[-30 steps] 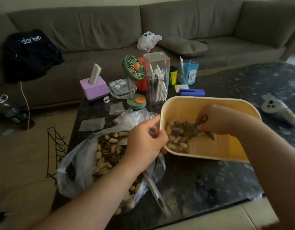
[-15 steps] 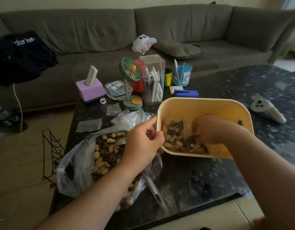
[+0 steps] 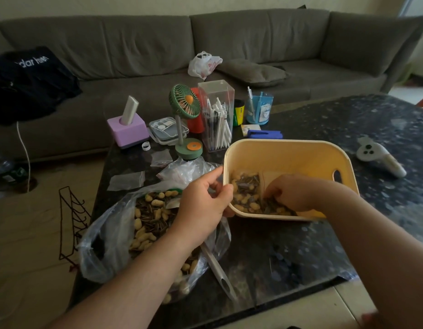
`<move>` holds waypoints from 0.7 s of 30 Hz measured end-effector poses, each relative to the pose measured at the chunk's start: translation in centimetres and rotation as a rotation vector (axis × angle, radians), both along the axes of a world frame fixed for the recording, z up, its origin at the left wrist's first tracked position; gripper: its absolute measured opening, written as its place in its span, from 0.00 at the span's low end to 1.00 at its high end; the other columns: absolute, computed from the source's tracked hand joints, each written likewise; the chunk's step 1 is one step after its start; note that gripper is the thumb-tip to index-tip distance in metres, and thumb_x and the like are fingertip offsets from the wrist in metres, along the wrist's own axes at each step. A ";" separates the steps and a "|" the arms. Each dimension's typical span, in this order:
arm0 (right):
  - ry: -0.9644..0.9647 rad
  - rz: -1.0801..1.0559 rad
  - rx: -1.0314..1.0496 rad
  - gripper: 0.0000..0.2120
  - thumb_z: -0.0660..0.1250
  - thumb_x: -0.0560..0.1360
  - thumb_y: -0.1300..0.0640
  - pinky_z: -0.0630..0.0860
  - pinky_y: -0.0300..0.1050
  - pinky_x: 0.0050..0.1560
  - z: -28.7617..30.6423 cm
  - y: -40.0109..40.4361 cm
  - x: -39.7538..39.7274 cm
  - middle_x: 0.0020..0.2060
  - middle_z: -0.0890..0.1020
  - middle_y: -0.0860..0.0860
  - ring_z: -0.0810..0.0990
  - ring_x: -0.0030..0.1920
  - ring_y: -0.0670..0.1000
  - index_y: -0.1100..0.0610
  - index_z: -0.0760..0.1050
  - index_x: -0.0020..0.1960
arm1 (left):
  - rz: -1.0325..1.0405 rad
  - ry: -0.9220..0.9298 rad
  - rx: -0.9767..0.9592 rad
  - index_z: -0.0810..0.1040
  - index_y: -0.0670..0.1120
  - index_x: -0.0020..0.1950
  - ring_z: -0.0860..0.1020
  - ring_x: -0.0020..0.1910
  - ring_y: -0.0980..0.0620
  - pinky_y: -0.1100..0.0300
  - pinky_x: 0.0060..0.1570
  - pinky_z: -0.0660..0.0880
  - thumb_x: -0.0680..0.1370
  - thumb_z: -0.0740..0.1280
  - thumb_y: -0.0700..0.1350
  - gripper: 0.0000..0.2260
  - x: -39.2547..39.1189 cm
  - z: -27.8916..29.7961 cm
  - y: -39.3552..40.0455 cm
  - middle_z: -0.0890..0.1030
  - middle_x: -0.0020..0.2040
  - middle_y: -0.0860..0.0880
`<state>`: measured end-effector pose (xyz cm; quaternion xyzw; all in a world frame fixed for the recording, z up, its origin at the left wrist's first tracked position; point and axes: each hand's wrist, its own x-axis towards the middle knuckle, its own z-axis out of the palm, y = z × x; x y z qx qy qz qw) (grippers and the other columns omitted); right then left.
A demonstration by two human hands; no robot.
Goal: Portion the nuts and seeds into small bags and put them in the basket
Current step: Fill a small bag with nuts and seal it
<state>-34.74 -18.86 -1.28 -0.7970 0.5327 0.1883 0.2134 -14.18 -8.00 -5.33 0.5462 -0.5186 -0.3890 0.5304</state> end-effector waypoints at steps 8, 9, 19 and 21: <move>-0.512 -0.078 0.101 0.15 0.60 0.85 0.41 0.76 0.41 0.50 4.1 2.0 2.0 0.53 0.85 0.42 0.83 0.52 0.44 0.45 0.81 0.61 | -0.035 0.207 0.170 0.80 0.60 0.68 0.83 0.47 0.55 0.63 0.41 0.80 0.86 0.67 0.43 0.15 -0.3 1.2 -2.0 0.83 0.53 0.49; -0.532 -0.082 0.129 0.16 0.59 0.84 0.40 0.75 0.40 0.50 4.6 2.3 2.4 0.53 0.86 0.42 0.82 0.53 0.44 0.45 0.81 0.61 | -0.046 0.221 0.179 0.81 0.58 0.66 0.84 0.49 0.53 0.62 0.42 0.81 0.86 0.66 0.43 0.13 -0.1 1.2 -2.4 0.85 0.55 0.48; -0.693 -0.030 -0.378 0.03 0.69 0.81 0.47 0.73 0.32 0.42 5.9 2.3 5.5 0.43 0.81 0.37 0.81 0.46 0.41 0.43 0.81 0.54 | 0.284 -0.284 0.099 0.82 0.53 0.70 0.83 0.52 0.56 0.54 0.54 0.82 0.84 0.69 0.42 0.16 11.2 5.1 -4.6 0.84 0.55 0.55; -0.798 0.007 -0.563 0.04 0.68 0.82 0.50 0.72 0.27 0.38 5.9 3.1 6.9 0.43 0.79 0.36 0.79 0.45 0.36 0.42 0.81 0.54 | 0.398 -0.596 0.152 0.83 0.55 0.65 0.81 0.52 0.58 0.58 0.56 0.76 0.83 0.69 0.42 0.13 15.6 4.9 -4.5 0.83 0.57 0.57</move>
